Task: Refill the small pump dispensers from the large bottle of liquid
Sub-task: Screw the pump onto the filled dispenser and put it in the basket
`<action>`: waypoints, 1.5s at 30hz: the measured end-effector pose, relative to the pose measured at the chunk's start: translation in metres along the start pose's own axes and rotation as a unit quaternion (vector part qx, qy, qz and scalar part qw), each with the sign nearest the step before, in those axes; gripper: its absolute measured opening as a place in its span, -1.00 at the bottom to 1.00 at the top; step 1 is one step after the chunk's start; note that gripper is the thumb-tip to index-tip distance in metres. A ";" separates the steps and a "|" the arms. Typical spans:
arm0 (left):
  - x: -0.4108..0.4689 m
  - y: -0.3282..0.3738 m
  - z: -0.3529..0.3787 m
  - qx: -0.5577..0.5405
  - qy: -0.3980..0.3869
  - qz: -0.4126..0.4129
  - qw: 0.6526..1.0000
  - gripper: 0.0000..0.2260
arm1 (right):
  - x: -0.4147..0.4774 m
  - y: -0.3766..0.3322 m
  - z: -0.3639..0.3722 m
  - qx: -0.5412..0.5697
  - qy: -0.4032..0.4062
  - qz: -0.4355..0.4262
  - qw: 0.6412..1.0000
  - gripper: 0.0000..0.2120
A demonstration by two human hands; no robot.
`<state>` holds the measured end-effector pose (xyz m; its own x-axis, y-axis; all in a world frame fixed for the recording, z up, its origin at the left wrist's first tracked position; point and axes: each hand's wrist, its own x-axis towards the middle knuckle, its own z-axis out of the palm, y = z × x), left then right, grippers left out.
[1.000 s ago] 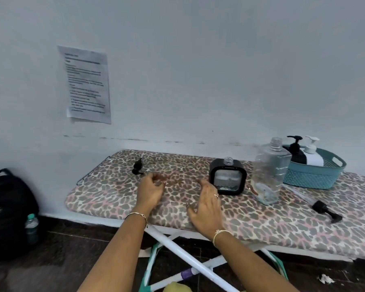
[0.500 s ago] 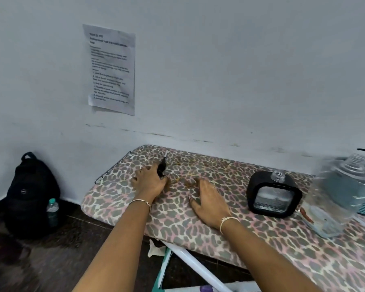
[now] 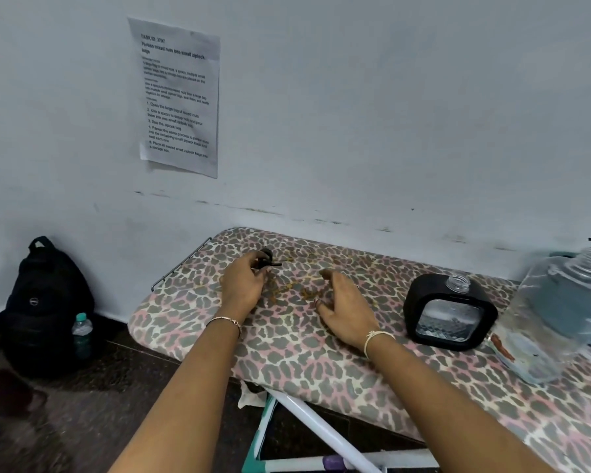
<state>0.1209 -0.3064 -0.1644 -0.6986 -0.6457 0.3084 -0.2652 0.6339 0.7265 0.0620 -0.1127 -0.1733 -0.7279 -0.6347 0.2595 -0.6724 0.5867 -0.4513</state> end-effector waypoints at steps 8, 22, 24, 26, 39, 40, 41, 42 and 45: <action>-0.028 0.058 -0.044 -0.248 -0.106 -0.002 0.963 -0.76 | -0.015 -0.024 -0.041 0.058 0.087 -0.024 0.994 -0.46; -0.105 0.168 -0.051 -0.268 -0.247 0.130 0.922 -0.77 | -0.076 -0.022 -0.124 0.175 0.202 -0.007 0.964 -0.66; -0.113 0.180 -0.047 -0.280 -0.245 0.137 0.918 -0.75 | -0.083 -0.016 -0.134 0.194 0.211 0.000 0.958 -0.70; -0.120 0.192 -0.041 -0.298 -0.242 0.136 0.913 -0.75 | -0.090 -0.010 -0.146 0.220 0.227 0.009 0.949 -0.71; -0.122 0.175 0.041 -0.274 -0.279 0.035 0.920 -0.57 | -0.083 0.049 -0.210 0.331 0.346 0.068 0.875 -0.75; -0.123 0.173 0.046 -0.266 -0.280 0.027 0.922 -0.56 | -0.081 0.054 -0.209 0.340 0.346 0.072 0.872 -0.78; -0.123 0.171 0.051 -0.261 -0.282 0.024 0.923 -0.55 | -0.078 0.058 -0.209 0.349 0.345 0.075 0.868 -0.80; -0.123 0.169 0.056 -0.253 -0.284 0.022 0.924 -0.54 | -0.075 0.062 -0.208 0.357 0.342 0.078 0.866 -0.80; -0.119 0.163 0.072 -0.239 -0.287 0.020 0.927 -0.46 | -0.067 0.072 -0.204 0.365 0.331 0.084 0.866 -0.81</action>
<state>0.1132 -0.0956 -0.1270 -0.9767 -0.2053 0.0632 -0.0019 0.3022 0.9532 0.0351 0.0743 -0.0491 -0.8867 -0.0029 0.4623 -0.4622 0.0158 -0.8866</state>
